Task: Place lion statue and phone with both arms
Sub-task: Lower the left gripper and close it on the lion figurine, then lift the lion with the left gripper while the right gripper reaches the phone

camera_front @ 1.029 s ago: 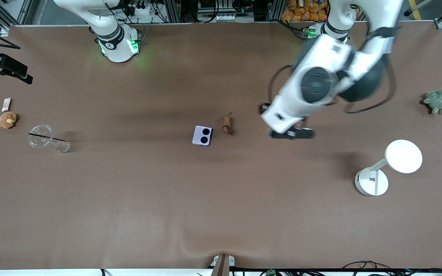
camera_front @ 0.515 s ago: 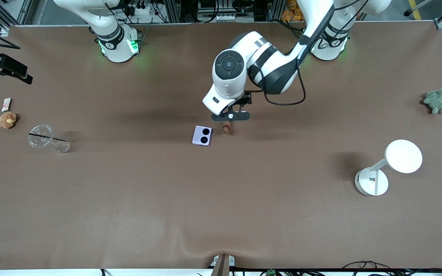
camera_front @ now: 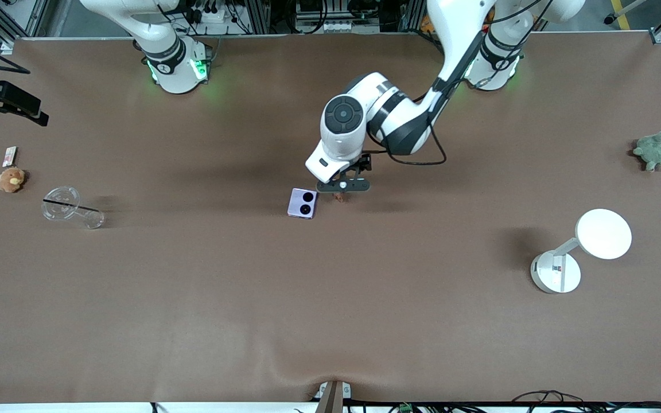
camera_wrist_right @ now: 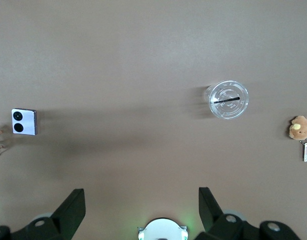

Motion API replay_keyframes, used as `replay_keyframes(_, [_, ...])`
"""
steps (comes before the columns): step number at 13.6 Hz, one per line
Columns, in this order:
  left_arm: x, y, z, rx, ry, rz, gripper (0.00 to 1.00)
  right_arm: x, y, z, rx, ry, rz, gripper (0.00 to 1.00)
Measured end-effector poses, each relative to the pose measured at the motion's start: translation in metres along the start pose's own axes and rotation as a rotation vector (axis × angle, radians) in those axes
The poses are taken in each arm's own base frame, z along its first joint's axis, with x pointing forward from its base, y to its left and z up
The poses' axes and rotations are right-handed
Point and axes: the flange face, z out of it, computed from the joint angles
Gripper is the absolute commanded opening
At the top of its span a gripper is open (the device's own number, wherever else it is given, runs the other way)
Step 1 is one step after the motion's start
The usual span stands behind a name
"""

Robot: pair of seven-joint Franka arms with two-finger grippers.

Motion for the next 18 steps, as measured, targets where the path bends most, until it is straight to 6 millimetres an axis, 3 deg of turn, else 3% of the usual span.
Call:
replay_keyframes(4, [0.009,0.003,0.042,0.006,0.033,0.016,1.00,0.000,0.004,0.000,0.001,-0.001,0.008,1.00])
replay_keyframes(9, [0.011,0.007,0.068,0.016,0.055,0.002,1.00,0.001,0.004,0.001,0.001,-0.002,0.008,1.00])
replay_keyframes(10, [0.010,0.008,0.071,0.015,0.056,-0.010,0.95,0.001,0.004,0.002,0.001,-0.003,0.009,1.00])
replay_keyframes(12, [0.010,0.010,0.074,0.004,0.064,-0.038,0.60,0.005,0.004,0.006,0.000,-0.011,0.009,1.00])
replay_keyframes(14, [0.011,0.012,0.077,-0.008,0.072,-0.092,0.14,0.008,0.004,0.009,-0.001,-0.017,0.008,1.00])
replay_keyframes(15, [0.011,0.014,0.079,-0.017,0.076,-0.123,0.00,0.009,0.003,0.011,-0.001,-0.020,0.006,1.00])
replay_keyframes(18, [0.009,0.019,0.081,-0.024,0.080,-0.147,0.00,0.016,-0.002,0.022,-0.004,-0.041,-0.007,1.00])
